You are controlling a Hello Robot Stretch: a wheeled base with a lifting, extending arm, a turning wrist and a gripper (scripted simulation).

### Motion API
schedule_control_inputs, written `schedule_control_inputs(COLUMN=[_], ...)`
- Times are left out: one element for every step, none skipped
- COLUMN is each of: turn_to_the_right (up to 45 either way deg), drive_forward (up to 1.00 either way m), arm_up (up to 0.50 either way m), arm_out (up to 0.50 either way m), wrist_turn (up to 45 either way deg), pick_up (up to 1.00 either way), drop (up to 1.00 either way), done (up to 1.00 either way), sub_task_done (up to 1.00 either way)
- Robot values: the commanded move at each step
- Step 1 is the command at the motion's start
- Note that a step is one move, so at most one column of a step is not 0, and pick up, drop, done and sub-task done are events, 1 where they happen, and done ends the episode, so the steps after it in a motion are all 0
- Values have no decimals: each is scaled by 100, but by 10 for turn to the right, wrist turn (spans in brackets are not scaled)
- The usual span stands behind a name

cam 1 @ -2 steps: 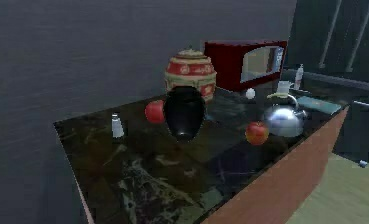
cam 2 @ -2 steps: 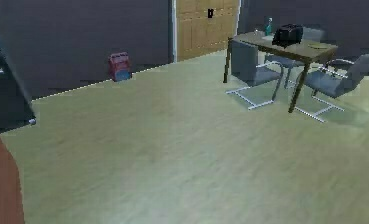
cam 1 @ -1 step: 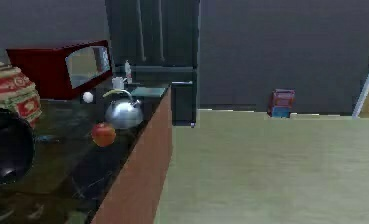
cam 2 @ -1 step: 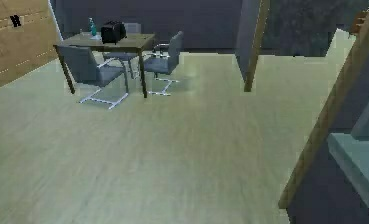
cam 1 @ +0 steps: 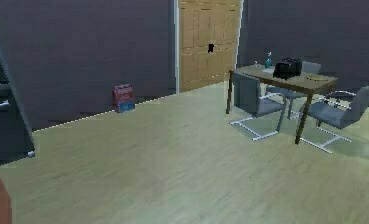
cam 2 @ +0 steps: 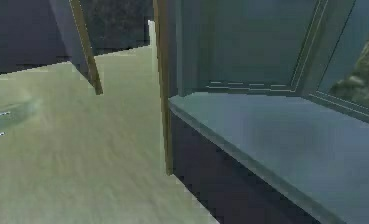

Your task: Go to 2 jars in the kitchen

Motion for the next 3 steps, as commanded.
schedule_control_inputs(turn_to_the_right=[270,0,-450], drive_forward=[0,30,0], arm_up=[0,0,0], arm_out=[0,0,0], wrist_turn=[0,0,0], pick_up=[0,0,0], drop=[0,0,0], done=[0,0,0], sub_task_done=[0,0,0])
